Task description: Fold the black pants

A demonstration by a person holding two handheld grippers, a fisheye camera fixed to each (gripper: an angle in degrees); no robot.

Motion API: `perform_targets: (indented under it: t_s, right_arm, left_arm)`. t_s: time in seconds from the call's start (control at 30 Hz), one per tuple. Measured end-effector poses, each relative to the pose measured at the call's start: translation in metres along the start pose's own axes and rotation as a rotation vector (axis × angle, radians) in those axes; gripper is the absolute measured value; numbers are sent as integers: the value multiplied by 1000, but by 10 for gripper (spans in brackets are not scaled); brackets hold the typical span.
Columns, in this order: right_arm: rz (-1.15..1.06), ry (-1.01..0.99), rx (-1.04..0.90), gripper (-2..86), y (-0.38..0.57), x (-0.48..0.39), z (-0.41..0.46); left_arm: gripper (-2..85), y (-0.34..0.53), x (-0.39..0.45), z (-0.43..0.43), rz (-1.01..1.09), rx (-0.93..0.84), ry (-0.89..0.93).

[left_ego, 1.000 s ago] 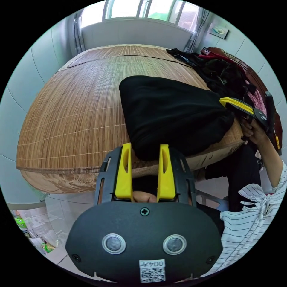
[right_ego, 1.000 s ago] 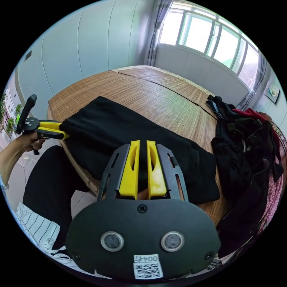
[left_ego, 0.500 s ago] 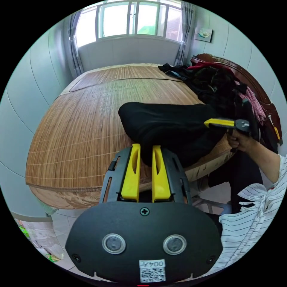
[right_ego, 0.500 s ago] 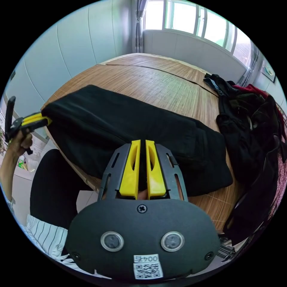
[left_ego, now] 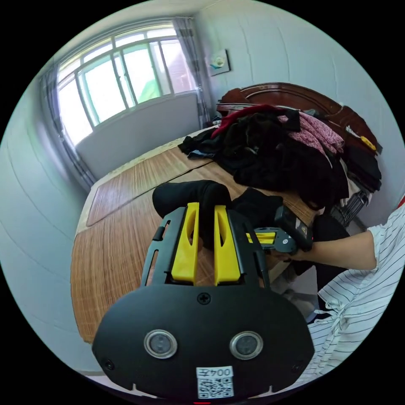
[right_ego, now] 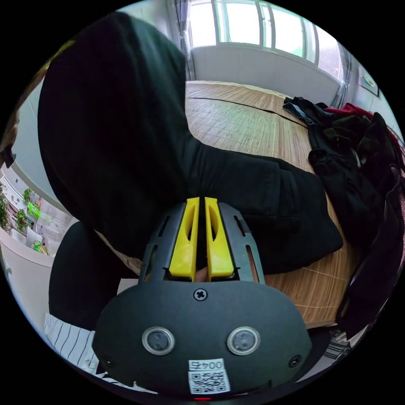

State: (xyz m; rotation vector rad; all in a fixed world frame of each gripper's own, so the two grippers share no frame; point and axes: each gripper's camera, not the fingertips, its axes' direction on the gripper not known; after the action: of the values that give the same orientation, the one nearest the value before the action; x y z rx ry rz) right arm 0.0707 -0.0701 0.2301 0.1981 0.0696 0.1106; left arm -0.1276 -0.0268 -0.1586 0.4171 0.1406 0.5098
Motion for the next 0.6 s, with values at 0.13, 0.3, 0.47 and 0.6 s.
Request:
perform_targets:
  t_s: [0.13,0.3,0.47,0.6]
  right_arm:
    - [32,-101,47,48,2,31,-19]
    - [222,-163,221,67,30,125,-83]
    - [463,-253,268,67,74,230,-120]
    - [522,-253,217,75,90,278,-139]
  left_arm:
    - [13,-31,54,49,104,-19,-12]
    - [14,-63,146,145,228,-68,-47]
    - [20,-75,222,252,282,-124,50]
    - [35,-69,260,362,194,-263,212]
